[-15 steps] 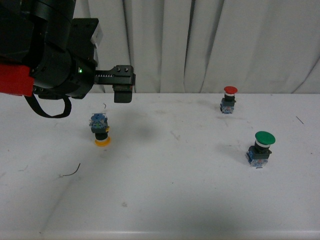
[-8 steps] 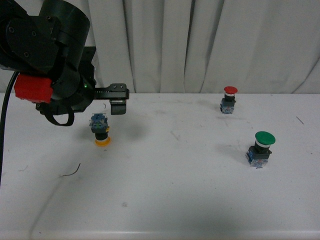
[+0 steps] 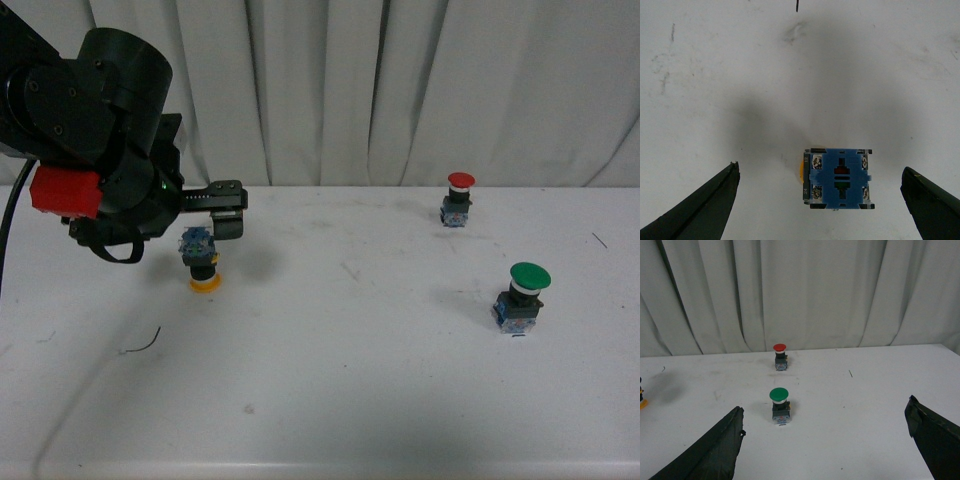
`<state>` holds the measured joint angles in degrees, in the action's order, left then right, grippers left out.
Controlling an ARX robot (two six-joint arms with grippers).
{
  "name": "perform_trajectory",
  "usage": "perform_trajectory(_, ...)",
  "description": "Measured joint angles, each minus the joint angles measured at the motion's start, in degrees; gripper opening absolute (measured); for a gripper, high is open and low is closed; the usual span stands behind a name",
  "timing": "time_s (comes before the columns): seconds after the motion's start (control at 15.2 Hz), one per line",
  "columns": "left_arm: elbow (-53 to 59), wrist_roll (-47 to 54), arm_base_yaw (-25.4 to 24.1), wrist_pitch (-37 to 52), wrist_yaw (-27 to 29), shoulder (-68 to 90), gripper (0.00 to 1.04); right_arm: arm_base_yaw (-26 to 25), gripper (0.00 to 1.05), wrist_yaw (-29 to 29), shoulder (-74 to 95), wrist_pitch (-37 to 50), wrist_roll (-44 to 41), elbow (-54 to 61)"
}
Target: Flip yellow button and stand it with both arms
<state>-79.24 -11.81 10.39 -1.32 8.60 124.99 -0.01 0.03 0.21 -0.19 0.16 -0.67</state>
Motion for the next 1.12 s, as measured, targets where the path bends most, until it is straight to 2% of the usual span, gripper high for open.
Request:
perform_trajectory(0.79,-1.25,4.70,0.94,1.11,-1.11,2.21,0.96,0.00,0.98,0.00,0.00,0.00,0.00,0.00)
perform_trajectory(0.85,-1.25,4.72,0.96,1.09,-1.03,2.25,0.86,0.00,0.98,0.00,0.00,0.00,0.00,0.00)
perform_trajectory(1.05,-1.25,4.68,1.03,0.74,-0.24,2.25,0.46,0.00,0.98,0.00,0.00,0.00,0.00,0.00)
perform_trajectory(1.12,-1.27,4.63,1.05,0.76,-0.22,2.25,0.37,0.00,0.98,0.00,0.00,0.00,0.00,0.00)
